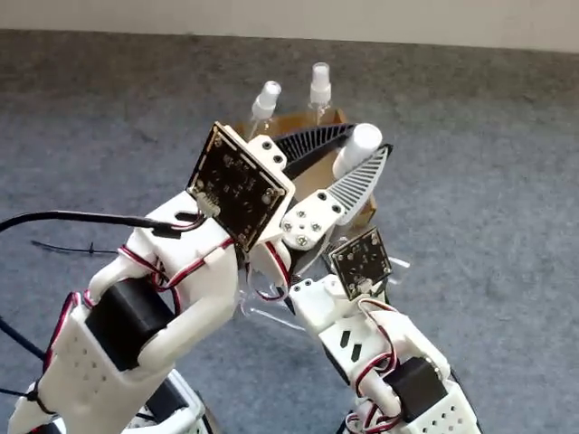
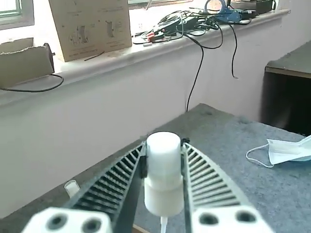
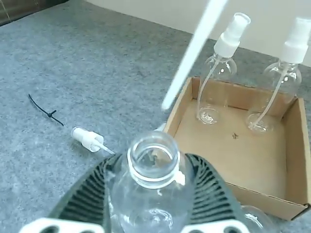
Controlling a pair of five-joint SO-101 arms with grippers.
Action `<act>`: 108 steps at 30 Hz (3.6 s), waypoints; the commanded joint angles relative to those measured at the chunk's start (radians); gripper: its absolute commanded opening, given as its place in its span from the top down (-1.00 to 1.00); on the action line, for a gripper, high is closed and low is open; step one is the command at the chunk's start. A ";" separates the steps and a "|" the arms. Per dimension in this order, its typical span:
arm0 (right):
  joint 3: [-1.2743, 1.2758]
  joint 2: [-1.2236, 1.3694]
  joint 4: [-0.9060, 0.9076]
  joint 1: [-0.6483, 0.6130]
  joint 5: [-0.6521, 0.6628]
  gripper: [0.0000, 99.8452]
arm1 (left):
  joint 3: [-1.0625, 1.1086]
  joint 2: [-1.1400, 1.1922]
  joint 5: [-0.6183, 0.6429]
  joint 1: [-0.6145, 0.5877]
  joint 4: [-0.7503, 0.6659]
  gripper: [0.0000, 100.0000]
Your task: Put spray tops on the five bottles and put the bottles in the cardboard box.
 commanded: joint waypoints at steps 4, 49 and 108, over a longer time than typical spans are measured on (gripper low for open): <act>-0.013 -0.010 -0.027 -0.001 0.011 0.99 | -0.045 -0.021 0.014 0.027 0.058 0.90; -0.013 -0.010 -0.027 0.001 0.011 0.99 | 0.453 -0.344 0.006 -0.090 0.060 0.64; -0.596 1.420 -0.977 0.394 0.140 0.99 | 1.145 -0.352 -0.080 -1.000 -0.161 0.64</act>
